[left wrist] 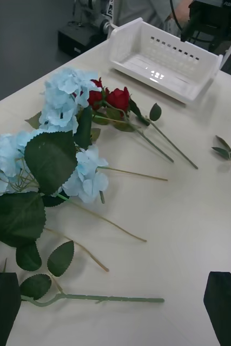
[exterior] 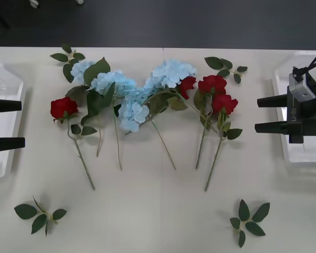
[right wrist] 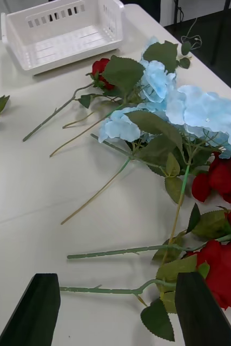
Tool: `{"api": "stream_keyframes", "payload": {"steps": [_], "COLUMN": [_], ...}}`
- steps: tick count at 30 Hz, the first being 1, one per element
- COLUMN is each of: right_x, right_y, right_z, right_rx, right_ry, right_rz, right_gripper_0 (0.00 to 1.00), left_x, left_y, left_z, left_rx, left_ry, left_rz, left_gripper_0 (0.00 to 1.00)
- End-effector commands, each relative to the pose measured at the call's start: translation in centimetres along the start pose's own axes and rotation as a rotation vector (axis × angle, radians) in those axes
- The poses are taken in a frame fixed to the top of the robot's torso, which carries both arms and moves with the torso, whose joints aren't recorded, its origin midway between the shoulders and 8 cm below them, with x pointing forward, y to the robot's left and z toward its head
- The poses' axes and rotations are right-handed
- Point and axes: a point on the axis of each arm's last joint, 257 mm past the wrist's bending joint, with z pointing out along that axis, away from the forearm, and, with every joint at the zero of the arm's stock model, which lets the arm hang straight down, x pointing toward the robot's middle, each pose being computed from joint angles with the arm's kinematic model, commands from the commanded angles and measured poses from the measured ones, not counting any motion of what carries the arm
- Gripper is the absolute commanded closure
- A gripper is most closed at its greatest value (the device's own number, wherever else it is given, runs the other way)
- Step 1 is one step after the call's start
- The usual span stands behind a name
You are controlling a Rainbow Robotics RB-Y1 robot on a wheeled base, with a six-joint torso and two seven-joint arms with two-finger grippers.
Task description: Put the red flowers into the right box and the blue flowers into the left box
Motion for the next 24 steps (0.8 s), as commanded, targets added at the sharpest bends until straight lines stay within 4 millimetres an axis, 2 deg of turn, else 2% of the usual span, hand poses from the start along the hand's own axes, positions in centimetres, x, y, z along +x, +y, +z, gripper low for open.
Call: {"api": "stream_keyframes", "payload": {"steps": [1, 2, 5, 8, 15, 17, 20, 22, 24], "right_x": [1.4, 2.2, 2.6, 2.1, -0.8, -1.7, -2.8, -2.9, -2.5], "right_y": [0.8, 1.1, 0.7, -0.1, -1.1, -1.3, -0.7, 0.2, 0.6], "right_z": [1.0, 1.2, 1.3, 1.0, 0.4, 0.3, 0.6, 1.2, 1.6], "right_rx": [-0.013, -0.017, -0.011, 0.005, -0.012, -0.009, -0.006, 0.007, 0.028], "right_ry": [0.006, -0.005, -0.027, -0.029, 0.030, 0.061, 0.097, 0.149, 0.193], "right_rz": [0.052, 0.091, 0.130, 0.116, -0.028, 0.051, 0.322, 0.561, 0.676], "right_gripper_0": [0.38, 0.37, 0.38, 0.38, 0.38, 0.38, 0.37, 0.37, 0.37], "left_x": [-1.5, 0.9, 1.2, 1.5, 3.1, 3.7, 4.7, 5.3, 5.6], "left_y": [0.4, -0.8, -1.2, -1.6, -0.8, -0.5, -0.1, 0.3, 0.6], "left_z": [0.2, 0.6, 0.6, 1.0, 1.7, 1.9, 2.0, 1.9, 1.8], "left_rx": [-0.004, 0.016, 0.025, 0.039, 0.011, 0.001, -0.025, -0.051, -0.068], "left_ry": [-0.019, -0.010, -0.003, 0.007, 0.071, 0.100, 0.174, 0.239, 0.281], "left_rz": [0.046, -0.021, -0.025, -0.028, -0.042, -0.041, -0.022, 0.010, 0.032], "left_gripper_0": [0.00, 0.00, 0.00, 0.00, 0.00, 0.00, 0.00, 0.00, 0.00]}}
